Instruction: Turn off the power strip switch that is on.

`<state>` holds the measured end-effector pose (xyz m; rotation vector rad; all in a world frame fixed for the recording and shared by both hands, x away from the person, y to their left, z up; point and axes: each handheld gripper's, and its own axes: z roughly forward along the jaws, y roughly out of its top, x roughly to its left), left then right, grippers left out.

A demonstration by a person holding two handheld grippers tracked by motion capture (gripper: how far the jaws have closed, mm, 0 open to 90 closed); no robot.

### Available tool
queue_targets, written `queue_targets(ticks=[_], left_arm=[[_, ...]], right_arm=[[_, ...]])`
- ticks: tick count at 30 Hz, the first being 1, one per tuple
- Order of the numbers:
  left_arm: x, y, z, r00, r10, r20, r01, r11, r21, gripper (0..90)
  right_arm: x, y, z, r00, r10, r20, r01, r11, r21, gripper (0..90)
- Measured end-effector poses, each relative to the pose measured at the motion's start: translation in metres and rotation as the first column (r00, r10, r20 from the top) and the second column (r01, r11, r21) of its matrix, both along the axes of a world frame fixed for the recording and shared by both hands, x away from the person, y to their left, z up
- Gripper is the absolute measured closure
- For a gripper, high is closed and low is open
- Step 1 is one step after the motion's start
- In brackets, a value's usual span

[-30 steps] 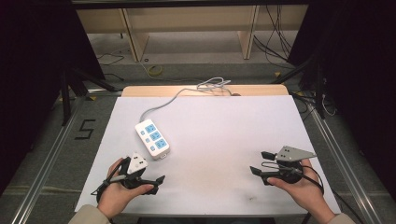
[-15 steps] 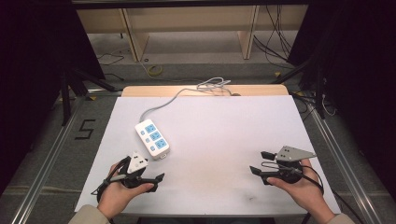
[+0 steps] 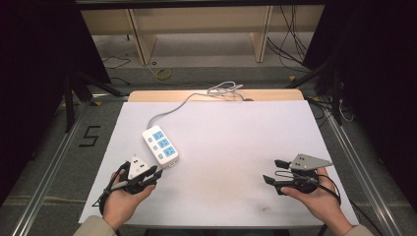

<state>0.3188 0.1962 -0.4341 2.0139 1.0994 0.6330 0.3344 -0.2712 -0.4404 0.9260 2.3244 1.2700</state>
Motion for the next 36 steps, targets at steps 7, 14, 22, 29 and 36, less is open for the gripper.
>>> queue_targets(ticks=[7,14,22,29,36], left_arm=[[0.004,0.004,0.003,0.9995,0.028,-0.013,-0.028,0.9993,-0.025,89.5],[0.010,0.002,0.007,0.9991,0.037,-0.022,-0.037,0.9993,-0.006,89.8],[0.019,0.006,0.007,0.9956,0.072,-0.059,-0.072,0.9973,-0.007,89.8],[0.026,0.007,0.008,0.9926,0.094,-0.076,-0.095,0.9955,-0.001,89.9],[0.032,0.008,0.009,0.9899,0.105,-0.094,-0.107,0.9942,-0.010,89.9]], right_arm=[[0.000,0.001,0.000,1.0000,0.008,0.000,-0.008,1.000,0.002,30.3],[0.000,0.000,0.000,1.0000,0.006,-0.001,-0.006,1.000,0.000,30.3],[0.000,0.000,0.000,1.0000,0.008,-0.001,-0.008,1.000,-0.007,30.1],[0.001,0.001,0.000,1.0000,0.008,0.001,-0.007,1.000,-0.008,29.9],[0.001,0.001,-0.001,1.0000,0.007,0.000,-0.007,1.000,-0.013,29.4]])
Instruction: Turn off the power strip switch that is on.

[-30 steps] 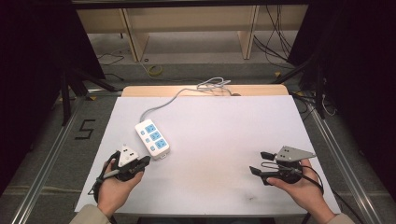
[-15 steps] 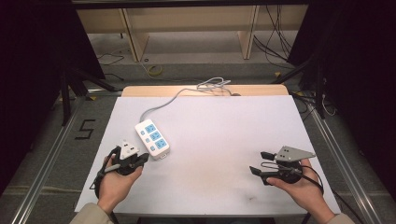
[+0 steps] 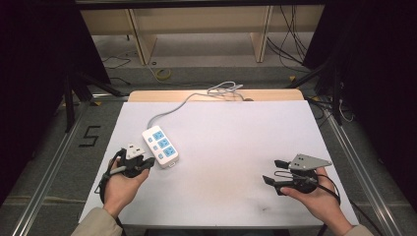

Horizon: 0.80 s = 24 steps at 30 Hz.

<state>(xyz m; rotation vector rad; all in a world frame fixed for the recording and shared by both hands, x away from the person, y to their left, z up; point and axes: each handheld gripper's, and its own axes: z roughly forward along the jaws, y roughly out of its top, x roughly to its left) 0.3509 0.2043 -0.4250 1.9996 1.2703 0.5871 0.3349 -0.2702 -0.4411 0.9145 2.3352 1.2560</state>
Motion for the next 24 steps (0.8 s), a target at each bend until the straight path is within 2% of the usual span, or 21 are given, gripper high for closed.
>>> queue_targets(ticks=[24], left_arm=[[0.020,-0.002,0.006,0.9994,0.022,-0.027,-0.021,0.9993,0.030,89.9]], right_arm=[[0.000,0.001,0.000,1.0000,0.003,0.000,-0.003,1.000,0.001,29.3]])
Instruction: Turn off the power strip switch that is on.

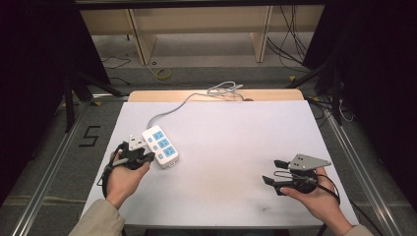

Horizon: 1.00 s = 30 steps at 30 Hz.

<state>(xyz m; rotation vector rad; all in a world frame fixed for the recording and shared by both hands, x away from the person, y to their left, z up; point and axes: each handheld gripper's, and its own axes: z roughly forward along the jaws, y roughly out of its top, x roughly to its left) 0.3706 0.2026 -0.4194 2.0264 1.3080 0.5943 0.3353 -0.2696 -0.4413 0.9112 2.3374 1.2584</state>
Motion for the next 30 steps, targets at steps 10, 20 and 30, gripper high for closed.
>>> queue_targets(ticks=[10,20,30], left_arm=[[0.010,-0.001,0.002,0.9999,0.007,-0.011,-0.007,0.9999,0.011,89.9],[0.018,-0.002,0.002,0.9996,0.014,-0.024,-0.013,0.9998,0.015,89.9],[0.028,-0.002,0.000,0.9988,0.020,-0.045,-0.018,0.9992,0.035,89.9]], right_arm=[[0.000,0.000,0.000,1.0000,0.000,-0.004,0.000,1.000,-0.003,29.3],[0.000,0.000,0.000,1.0000,-0.003,-0.003,0.003,1.000,-0.005,29.3],[0.000,0.000,0.000,1.0000,0.000,-0.002,0.000,1.000,-0.006,29.3]])
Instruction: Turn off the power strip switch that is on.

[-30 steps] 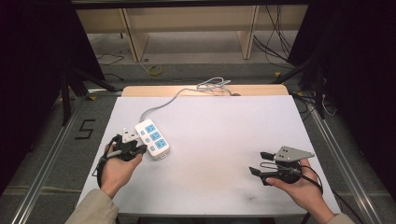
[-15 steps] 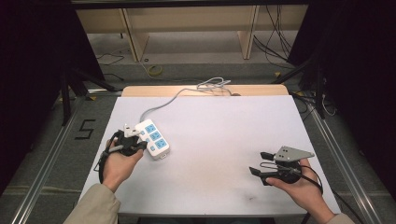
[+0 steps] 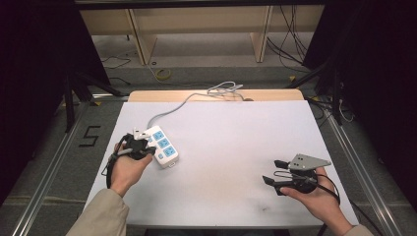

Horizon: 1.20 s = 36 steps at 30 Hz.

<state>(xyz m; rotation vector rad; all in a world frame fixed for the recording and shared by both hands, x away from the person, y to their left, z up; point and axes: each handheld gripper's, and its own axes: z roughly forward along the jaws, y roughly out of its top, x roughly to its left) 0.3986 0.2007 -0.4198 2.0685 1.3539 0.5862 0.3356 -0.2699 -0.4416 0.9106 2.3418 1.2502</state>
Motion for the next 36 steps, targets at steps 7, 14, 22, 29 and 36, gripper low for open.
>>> queue_targets(ticks=[7,14,22,29,36], left_arm=[[0.007,0.001,0.000,1.0000,0.005,-0.008,-0.005,1.0000,0.007,89.9],[0.012,-0.001,0.000,0.9999,0.007,-0.009,-0.007,0.9999,0.011,89.9],[0.019,-0.002,0.001,0.9998,0.009,-0.018,-0.008,0.9997,0.022,89.9],[0.024,-0.002,0.000,0.9996,0.011,-0.027,-0.011,0.9996,0.026,89.9],[0.028,-0.002,0.000,0.9993,0.015,-0.035,-0.014,0.9994,0.031,89.9]], right_arm=[[0.000,0.000,0.000,1.0000,0.002,-0.001,-0.002,1.000,0.000,29.3],[0.000,0.000,0.000,1.0000,-0.001,-0.006,0.001,1.000,0.000,29.3],[0.000,0.000,0.000,1.0000,-0.002,-0.007,0.002,1.000,0.002,29.3],[0.000,0.000,0.000,1.0000,-0.002,-0.007,0.002,1.000,0.004,29.3],[0.000,0.000,-0.001,1.0000,-0.001,-0.009,0.001,1.000,0.003,29.3]])
